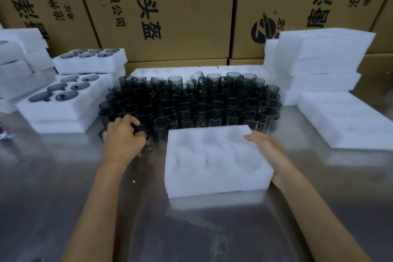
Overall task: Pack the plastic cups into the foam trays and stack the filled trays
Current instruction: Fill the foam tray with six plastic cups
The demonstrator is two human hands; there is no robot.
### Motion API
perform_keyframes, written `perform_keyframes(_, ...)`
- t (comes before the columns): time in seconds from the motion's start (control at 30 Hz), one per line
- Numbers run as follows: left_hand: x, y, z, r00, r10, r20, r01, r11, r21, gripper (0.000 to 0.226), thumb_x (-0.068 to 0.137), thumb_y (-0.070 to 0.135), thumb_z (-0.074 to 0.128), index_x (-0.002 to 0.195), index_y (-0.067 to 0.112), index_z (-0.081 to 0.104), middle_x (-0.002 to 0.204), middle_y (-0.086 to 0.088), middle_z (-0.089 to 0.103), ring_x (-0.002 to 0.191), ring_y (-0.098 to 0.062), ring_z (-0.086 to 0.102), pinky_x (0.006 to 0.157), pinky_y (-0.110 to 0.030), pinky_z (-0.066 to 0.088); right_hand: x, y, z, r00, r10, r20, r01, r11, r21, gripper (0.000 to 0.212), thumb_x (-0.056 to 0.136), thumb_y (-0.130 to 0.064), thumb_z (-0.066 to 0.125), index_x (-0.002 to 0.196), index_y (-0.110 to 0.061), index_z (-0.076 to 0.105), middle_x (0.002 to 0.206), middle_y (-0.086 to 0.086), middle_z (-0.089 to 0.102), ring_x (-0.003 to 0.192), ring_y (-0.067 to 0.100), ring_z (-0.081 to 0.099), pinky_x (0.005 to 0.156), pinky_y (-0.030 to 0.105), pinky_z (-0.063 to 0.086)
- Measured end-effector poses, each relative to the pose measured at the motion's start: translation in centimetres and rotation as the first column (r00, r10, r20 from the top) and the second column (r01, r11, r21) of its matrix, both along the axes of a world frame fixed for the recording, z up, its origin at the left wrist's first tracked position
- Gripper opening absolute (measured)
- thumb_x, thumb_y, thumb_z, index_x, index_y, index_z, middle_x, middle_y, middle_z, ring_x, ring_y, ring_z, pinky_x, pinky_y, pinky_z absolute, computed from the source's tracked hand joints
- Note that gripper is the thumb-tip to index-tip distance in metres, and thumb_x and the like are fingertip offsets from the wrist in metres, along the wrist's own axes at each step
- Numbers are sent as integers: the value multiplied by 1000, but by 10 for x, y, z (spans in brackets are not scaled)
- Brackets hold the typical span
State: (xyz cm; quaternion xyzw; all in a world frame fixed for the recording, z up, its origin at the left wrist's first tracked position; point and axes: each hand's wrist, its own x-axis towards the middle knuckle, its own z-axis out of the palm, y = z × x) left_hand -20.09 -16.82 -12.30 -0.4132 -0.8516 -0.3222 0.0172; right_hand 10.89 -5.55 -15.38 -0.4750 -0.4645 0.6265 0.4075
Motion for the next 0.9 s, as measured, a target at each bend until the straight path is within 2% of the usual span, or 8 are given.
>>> perform_keyframes(0.27, 4, -1, -11, 997, -42, -58, 38, 997, -71, 32, 82, 5, 57, 103, 30, 54, 84, 9, 58, 86, -20, 54, 89, -36, 19, 1, -1, 1, 995, 80, -62, -77, 996, 48, 25, 85, -21, 73, 72, -42, 78, 77, -8, 77, 64, 7, 73, 46, 19, 52)
perform_keyframes(0.4, 4, -3, 5, 978, -59, 202, 17, 979, 204, 32, 87, 3, 61, 101, 32, 59, 79, 7, 61, 79, -22, 59, 98, -48, 45, 7, -2, 3, 988, 148, -37, -147, 988, 39, 16, 82, -21, 75, 95, -29, 79, 95, 4, 79, 83, 20, 76, 58, 28, 58)
perform_keyframes(0.5, 14, -6, 22, 875, -273, 401, 81, 897, 434, 27, 90, 3, 67, 104, 25, 63, 81, 4, 65, 74, -17, 61, 67, -22, 55, 10, -1, 3, 992, 128, -20, -128, 991, 41, 29, 80, -21, 79, 109, -23, 75, 102, 4, 77, 92, 24, 75, 73, 38, 61)
perform_keyframes(0.57, 26, -7, 30, 767, -435, 472, 158, 840, 518, 28, 90, 5, 69, 107, 27, 66, 81, 11, 69, 78, -6, 65, 66, -11, 48, 6, -1, 8, 994, -54, 94, 39, 987, 157, 33, 82, -24, 81, 113, -25, 70, 107, -5, 74, 102, 18, 71, 87, 36, 57)
perform_keyframes(0.67, 48, -6, 33, 657, -609, 445, 313, 757, 574, 29, 89, 3, 70, 110, 22, 68, 85, 13, 71, 85, -3, 65, 77, -15, 50, -4, -11, 28, 956, -220, 196, 94, 859, 504, 31, 87, -27, 77, 116, -29, 67, 115, -15, 66, 109, 5, 60, 89, 19, 48)
perform_keyframes(0.73, 63, -3, 36, 637, -660, 398, 393, 723, 569, 31, 86, 0, 71, 110, 20, 68, 87, 6, 72, 88, -9, 65, 83, -19, 51, -19, -22, 44, 986, 13, 168, -103, 835, 541, 30, 87, -29, 76, 115, -34, 67, 114, -15, 68, 101, 1, 64, 81, 13, 51)
perform_keyframes(0.8, 76, -1, 35, 639, -686, 349, 458, 704, 544, 36, 84, 0, 73, 111, 22, 66, 87, 3, 72, 89, -11, 67, 89, -27, 51, -41, -29, 53, 945, 243, 221, -323, 805, 497, 32, 87, -29, 77, 117, -35, 66, 114, -14, 68, 95, 3, 67, 78, 16, 54)
perform_keyframes(0.9, 82, 2, 30, 748, -633, 200, 502, 736, 455, 44, 83, 7, 77, 115, 33, 63, 88, 9, 71, 95, -8, 66, 93, -30, 48, -71, -34, 56, 936, 199, 291, -336, 750, 569, 18, 89, -11, 73, 103, -19, 66, 105, -6, 68, 88, 14, 66, 80, 31, 55)
